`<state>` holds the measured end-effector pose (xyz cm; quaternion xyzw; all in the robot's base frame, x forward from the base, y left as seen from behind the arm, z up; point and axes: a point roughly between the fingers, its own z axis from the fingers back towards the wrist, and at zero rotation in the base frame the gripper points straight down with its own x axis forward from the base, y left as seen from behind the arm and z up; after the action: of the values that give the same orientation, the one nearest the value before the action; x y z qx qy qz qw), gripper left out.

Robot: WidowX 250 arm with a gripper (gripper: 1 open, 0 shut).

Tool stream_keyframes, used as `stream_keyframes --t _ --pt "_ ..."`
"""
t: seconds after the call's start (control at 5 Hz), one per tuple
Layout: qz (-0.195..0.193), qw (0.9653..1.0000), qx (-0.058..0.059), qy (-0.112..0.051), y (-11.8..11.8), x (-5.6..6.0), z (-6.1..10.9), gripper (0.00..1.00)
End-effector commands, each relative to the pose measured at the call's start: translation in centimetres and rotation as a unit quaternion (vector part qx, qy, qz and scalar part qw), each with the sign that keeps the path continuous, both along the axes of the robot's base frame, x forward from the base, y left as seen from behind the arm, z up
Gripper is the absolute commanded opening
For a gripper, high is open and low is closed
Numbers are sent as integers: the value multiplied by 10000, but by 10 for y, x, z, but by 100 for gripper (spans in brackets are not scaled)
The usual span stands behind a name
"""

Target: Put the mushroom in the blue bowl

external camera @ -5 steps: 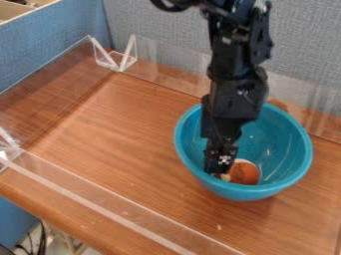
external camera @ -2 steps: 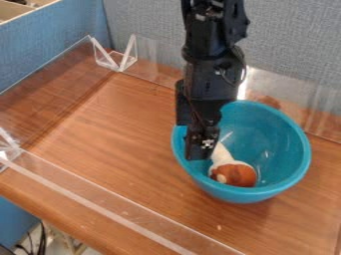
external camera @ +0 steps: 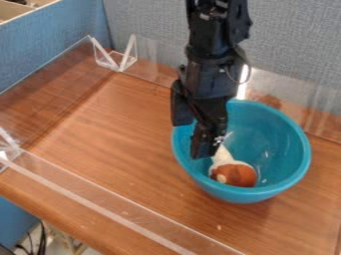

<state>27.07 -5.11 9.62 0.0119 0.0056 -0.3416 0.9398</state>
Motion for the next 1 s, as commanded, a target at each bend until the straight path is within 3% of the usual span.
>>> stream_keyframes --t 0.0,0.2,0.6,0.8 --pt "-43 9998 -11 -209 -10 17 12 100" --pt "-45 9999 17 -151 -14 27 8 100" --pt "-413 9991 48 -86 -25 18 10 100" --pt "-289 9995 60 -74 -26 29 -1 100"
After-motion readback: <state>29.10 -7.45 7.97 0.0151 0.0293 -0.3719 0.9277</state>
